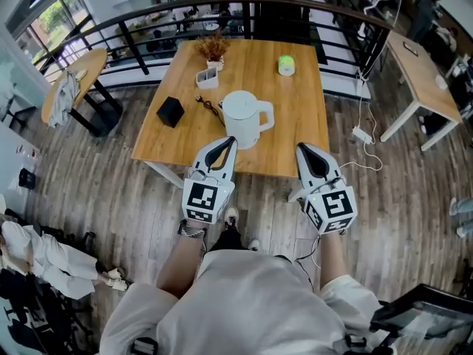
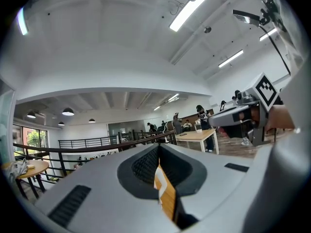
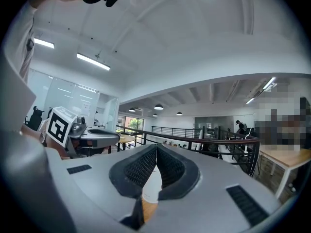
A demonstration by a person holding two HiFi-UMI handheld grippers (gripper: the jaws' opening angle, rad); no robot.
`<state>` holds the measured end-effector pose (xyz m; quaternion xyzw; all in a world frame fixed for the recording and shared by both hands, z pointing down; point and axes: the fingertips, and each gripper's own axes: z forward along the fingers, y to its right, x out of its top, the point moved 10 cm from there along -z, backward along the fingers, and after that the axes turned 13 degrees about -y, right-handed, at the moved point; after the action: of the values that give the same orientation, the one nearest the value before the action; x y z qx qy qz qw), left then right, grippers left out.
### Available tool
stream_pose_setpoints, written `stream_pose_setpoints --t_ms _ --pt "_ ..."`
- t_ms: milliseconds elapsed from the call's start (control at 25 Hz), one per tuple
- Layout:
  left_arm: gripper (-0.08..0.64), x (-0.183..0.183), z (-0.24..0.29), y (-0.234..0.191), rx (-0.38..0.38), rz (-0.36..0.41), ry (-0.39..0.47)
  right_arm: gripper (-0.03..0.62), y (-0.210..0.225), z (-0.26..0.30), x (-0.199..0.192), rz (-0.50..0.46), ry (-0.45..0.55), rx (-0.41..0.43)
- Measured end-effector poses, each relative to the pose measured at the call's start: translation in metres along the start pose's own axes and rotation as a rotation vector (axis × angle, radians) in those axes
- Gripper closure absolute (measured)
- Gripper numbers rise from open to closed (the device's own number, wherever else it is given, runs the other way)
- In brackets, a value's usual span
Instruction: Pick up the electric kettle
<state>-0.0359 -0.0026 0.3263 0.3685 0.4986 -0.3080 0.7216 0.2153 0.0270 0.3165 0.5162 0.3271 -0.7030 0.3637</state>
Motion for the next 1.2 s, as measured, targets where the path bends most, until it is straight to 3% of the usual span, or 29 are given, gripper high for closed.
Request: stream_pose_setpoints --t_ms 760,1200 --pt "0.551 -0.018 0.098 -0.088 -0.075 -0.019 0.012 0.583 0.041 0.103 0.011 0.000 -0.003 -0.042" --pt "0.549 -0.053 0.124 -0.132 0.002 -0.061 -0.016 0.583 0.054 0.170 -0.005 -0.017 -0.022 -0.014"
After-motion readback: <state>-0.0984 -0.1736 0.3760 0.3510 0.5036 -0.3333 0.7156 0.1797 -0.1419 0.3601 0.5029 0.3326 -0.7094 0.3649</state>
